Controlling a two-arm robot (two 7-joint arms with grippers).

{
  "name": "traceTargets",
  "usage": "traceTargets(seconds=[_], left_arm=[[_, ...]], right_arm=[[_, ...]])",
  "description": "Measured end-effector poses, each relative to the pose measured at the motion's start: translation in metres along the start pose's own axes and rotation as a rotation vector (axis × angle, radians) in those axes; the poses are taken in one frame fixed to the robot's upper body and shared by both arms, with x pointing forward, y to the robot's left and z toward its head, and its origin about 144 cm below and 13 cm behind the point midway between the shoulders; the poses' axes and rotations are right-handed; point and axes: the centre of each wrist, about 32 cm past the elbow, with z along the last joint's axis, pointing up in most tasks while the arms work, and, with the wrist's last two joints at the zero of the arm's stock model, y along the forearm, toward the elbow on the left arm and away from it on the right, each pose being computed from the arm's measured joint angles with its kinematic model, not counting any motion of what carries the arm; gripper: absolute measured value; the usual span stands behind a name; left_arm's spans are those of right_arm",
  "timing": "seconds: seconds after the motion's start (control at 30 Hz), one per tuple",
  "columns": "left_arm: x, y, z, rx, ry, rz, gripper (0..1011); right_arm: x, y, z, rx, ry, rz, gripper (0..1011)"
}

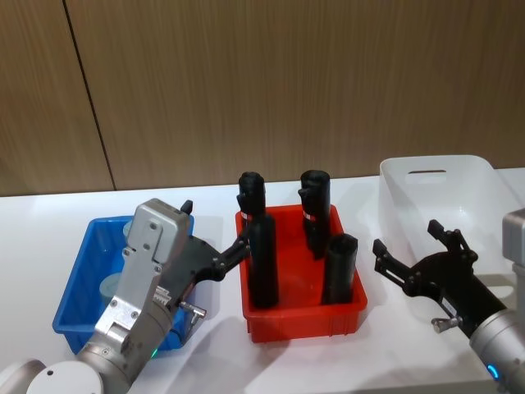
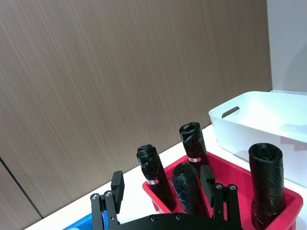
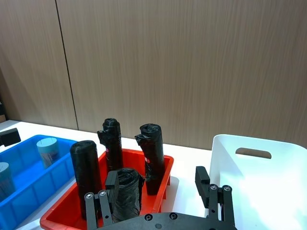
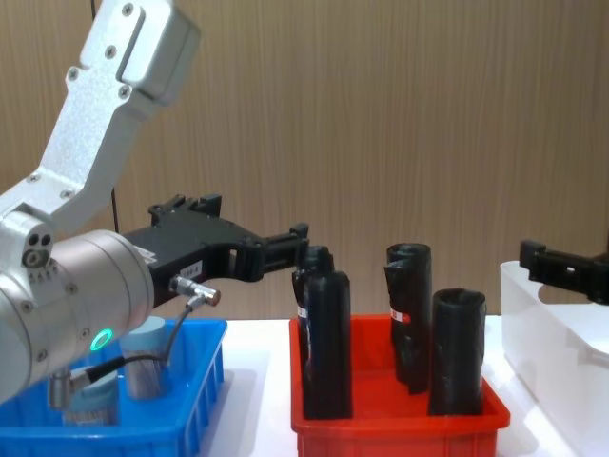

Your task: Pick the cotton swabs from the blue box and place them into the white box.

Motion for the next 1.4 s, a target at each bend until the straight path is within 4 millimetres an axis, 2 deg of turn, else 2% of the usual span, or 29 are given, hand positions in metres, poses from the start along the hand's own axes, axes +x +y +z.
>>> traceTargets(seconds=[0.83, 1.4], left_arm=[[0.001, 0.000, 0.000, 0.001, 0.000, -0.002, 1004], [0.014, -0.007, -0.007, 0.059, 0.029, 0.030, 1004]], right_arm=[[0.000, 0.000, 0.000, 0.000, 0.000, 0.000, 1002], [0.000, 0.000, 0.000, 0.000, 0.000, 0.000, 1002]])
